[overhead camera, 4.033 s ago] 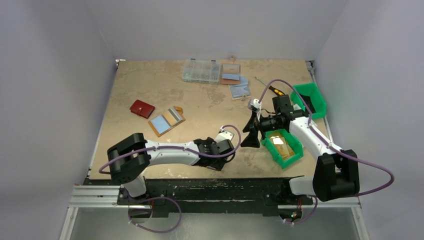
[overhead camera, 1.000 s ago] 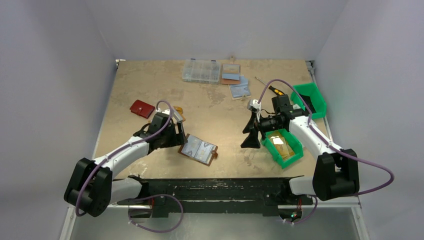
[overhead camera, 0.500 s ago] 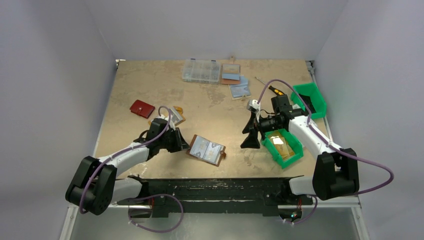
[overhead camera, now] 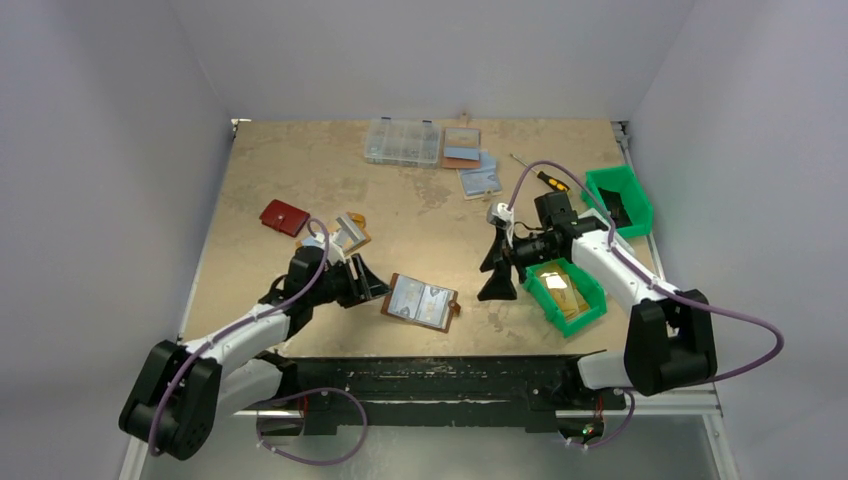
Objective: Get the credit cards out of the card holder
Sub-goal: Remove the credit card from the card holder.
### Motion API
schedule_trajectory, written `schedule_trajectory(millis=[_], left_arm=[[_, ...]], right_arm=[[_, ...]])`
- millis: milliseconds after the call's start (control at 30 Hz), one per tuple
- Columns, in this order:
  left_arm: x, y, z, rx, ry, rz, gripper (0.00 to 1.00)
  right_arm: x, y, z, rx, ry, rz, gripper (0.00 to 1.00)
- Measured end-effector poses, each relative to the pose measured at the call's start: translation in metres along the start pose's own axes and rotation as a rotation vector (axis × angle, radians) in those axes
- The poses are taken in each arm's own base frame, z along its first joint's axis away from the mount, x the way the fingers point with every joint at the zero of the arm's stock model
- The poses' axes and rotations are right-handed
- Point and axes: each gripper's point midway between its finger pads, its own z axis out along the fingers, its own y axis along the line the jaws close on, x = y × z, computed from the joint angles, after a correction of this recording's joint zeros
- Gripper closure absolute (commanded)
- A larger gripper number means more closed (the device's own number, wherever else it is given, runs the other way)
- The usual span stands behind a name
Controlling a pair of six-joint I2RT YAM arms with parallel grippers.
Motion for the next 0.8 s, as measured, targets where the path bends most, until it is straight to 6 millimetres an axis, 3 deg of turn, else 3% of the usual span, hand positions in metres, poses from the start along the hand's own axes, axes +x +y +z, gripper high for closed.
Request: schedule_trajectory(millis=[67,200,433,600,800], left_arm=[[-0.007,-0.007,-0.004,0.016,-0.040,0.017,0.31],[-0.014,-0.011,-0.009,0.035,-0.096,0.037,0.29],[0.004,0.012,-0.004,0.001,-0.070,0.012,0.28],[0.011,0.017,-0.007,0.019,-0.086,0.020,0.28],[-0.008,-0.015,-0.031,0.122,-0.219,0.102,0.29]], right_arm=[[0.000,0.001,0.002,-0.007,0.004,-0.001,0.01],[0.001,0.006,0.006,-0.025,0.014,-0.010,0.01],[0.008,0.018,0.024,-0.088,0.067,-0.023,0.01],[0.010,0.025,0.031,-0.108,0.098,-0.049,0.01],[0.008,0.026,0.032,-0.111,0.098,-0.059,0.01]])
